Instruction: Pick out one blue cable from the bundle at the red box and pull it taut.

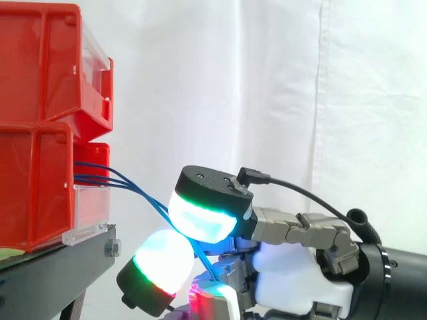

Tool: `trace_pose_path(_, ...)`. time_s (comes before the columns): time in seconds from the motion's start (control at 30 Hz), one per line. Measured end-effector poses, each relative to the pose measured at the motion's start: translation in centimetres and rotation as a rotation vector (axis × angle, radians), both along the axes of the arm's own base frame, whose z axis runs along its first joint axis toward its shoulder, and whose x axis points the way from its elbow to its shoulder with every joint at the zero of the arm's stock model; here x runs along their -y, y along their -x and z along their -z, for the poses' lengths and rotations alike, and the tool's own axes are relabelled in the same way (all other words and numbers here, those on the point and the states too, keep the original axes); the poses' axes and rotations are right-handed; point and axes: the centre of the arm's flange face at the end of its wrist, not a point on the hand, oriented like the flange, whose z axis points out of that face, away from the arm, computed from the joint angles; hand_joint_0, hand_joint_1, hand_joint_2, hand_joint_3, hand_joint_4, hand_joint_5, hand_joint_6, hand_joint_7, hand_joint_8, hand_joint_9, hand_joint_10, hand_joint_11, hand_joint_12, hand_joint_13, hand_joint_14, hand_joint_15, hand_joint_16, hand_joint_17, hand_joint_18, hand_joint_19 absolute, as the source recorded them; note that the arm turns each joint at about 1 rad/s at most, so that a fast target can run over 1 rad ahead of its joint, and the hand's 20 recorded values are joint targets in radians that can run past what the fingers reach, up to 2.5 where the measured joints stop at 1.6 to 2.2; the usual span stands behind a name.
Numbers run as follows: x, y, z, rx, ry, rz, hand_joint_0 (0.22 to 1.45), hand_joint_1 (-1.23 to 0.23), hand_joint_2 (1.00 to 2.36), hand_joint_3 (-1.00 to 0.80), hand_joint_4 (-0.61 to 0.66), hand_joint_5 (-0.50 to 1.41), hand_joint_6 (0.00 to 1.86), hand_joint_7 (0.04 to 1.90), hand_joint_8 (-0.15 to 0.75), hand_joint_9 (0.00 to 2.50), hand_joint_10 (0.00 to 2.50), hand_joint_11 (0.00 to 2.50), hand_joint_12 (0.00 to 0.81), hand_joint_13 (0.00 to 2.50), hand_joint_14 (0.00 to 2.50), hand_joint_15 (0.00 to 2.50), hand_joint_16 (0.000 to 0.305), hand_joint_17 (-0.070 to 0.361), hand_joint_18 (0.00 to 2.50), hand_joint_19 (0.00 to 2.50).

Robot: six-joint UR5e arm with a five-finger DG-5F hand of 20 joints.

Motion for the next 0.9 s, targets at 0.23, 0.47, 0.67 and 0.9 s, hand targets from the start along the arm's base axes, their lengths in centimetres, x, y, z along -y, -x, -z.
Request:
trace_pose_path(0.23, 0.1, 0.8, -1.4, -0.064, 0.043, 0.01, 0.55, -0.5, 1.0, -0.48, 0.21, -0.14, 0.79, 0.98, 0.333, 1.2, 0.03, 0.85, 0.422, 0.87, 0.02, 0.45, 0.065, 0.146, 0.78, 0.75)
trace_pose_path(0.47, -0.1, 1.1, -3.0, -0.08, 0.074, 0.022, 0.54, -0.44, 1.0, -0.5, 0.22, -0.13, 0.76, 0.98, 0.331, 1.2, 0.03, 0.85, 0.422, 0.87, 0.02, 0.44, 0.065, 0.146, 0.78, 0.75)
trace_pose_path(0.67, 0.0, 1.3, -5.0, -0.099, 0.094, 0.05, 0.55, -0.42, 1.0, -0.5, 0.21, -0.13, 0.74, 1.01, 0.326, 1.2, 0.03, 0.84, 0.422, 0.87, 0.02, 0.45, 0.064, 0.144, 0.78, 0.75)
trace_pose_path(0.9, 0.0, 1.3, -6.2, -0.158, 0.112, 0.058, 0.58, -0.46, 1.01, -0.42, 0.2, -0.13, 0.72, 1.04, 0.321, 1.2, 0.03, 0.84, 0.414, 0.87, 0.02, 0.45, 0.063, 0.142, 0.77, 0.75)
